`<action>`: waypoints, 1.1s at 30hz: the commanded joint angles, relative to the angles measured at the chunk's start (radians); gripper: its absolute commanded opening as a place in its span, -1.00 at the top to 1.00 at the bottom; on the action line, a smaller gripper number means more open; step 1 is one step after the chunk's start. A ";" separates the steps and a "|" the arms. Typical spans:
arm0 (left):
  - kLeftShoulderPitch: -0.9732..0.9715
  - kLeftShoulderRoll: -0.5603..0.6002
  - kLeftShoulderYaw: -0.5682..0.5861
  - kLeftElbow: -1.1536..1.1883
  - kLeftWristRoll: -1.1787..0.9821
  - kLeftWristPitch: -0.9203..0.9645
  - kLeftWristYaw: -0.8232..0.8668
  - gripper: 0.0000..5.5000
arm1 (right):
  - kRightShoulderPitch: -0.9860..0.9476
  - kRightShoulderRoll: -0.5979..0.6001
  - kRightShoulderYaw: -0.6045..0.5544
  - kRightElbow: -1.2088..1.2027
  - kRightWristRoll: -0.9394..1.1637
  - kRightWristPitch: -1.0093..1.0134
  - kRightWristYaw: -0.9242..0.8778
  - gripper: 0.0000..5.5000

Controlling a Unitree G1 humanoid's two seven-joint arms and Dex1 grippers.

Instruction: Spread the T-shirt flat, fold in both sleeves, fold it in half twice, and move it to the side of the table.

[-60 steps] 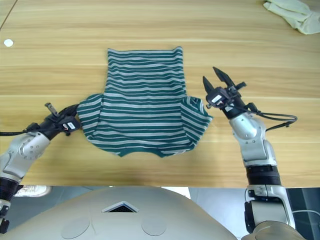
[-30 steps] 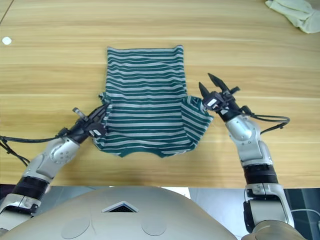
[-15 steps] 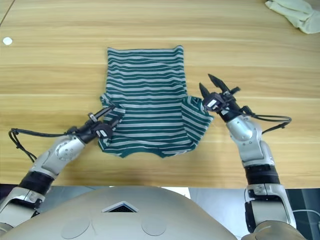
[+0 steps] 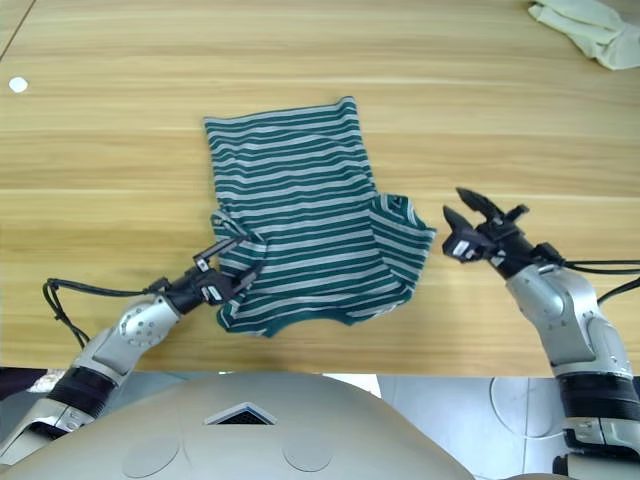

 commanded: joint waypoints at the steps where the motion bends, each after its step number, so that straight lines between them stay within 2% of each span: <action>1: 0.036 0.029 0.103 -0.125 -0.061 -0.017 0.019 -0.08 | 0.065 -0.067 0.063 0.045 -0.118 -0.029 0.003 0.32; 6: 0.119 0.054 0.107 -0.294 -0.203 -0.062 -0.051 -0.08 | 0.143 -0.099 0.106 0.017 -0.167 -0.023 0.024 0.32; 9: 0.142 0.052 0.096 -0.335 -0.277 -0.073 -0.093 -0.08 | 0.096 -0.080 0.155 0.022 -0.186 -0.021 0.019 0.32; 13: 0.139 0.032 0.103 -0.326 -0.292 -0.069 -0.116 -0.08 | -0.014 -0.047 0.224 0.092 -0.234 -0.013 -0.018 0.32; 21: 0.125 0.001 0.101 -0.288 -0.281 -0.070 -0.146 -0.08 | -0.070 -0.038 0.298 0.165 -0.254 -0.011 -0.083 0.32; 27: 0.130 -0.012 0.101 -0.282 -0.282 -0.077 -0.161 -0.10 | -0.072 -0.055 0.314 0.181 -0.237 -0.020 -0.108 0.73; 33: 0.127 -0.021 0.103 -0.276 -0.283 -0.083 -0.172 -0.10 | -0.075 -0.051 0.324 0.185 -0.227 -0.024 -0.116 0.99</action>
